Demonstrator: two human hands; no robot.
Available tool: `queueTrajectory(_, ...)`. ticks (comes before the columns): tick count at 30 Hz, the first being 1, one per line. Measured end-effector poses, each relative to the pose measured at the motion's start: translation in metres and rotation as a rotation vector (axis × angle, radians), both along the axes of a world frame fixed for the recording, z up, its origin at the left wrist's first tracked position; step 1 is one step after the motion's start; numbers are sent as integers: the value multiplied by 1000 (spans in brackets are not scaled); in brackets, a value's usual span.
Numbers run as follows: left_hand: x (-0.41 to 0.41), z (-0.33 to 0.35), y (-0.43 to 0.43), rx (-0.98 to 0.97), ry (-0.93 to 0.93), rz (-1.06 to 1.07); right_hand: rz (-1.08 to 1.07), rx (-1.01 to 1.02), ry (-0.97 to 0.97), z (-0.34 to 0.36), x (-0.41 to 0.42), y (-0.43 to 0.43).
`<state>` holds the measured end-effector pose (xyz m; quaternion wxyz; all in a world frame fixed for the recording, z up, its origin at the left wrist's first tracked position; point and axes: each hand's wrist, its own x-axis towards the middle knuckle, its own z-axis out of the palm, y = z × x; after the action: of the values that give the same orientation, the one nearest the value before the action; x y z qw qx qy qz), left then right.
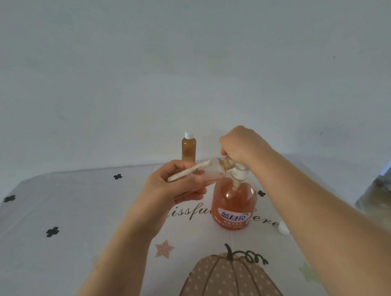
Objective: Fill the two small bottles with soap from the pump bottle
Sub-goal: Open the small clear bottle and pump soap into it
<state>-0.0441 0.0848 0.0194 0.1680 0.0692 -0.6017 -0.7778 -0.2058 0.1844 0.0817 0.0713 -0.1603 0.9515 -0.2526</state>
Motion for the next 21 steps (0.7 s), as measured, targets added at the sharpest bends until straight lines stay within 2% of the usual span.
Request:
queueTrajectory(12,4,5,5,29,55,0,26,49,77,22,14,7)
queueTrajectory(21,5,5,3,18,34,-17,32,37,31,16,13,5)
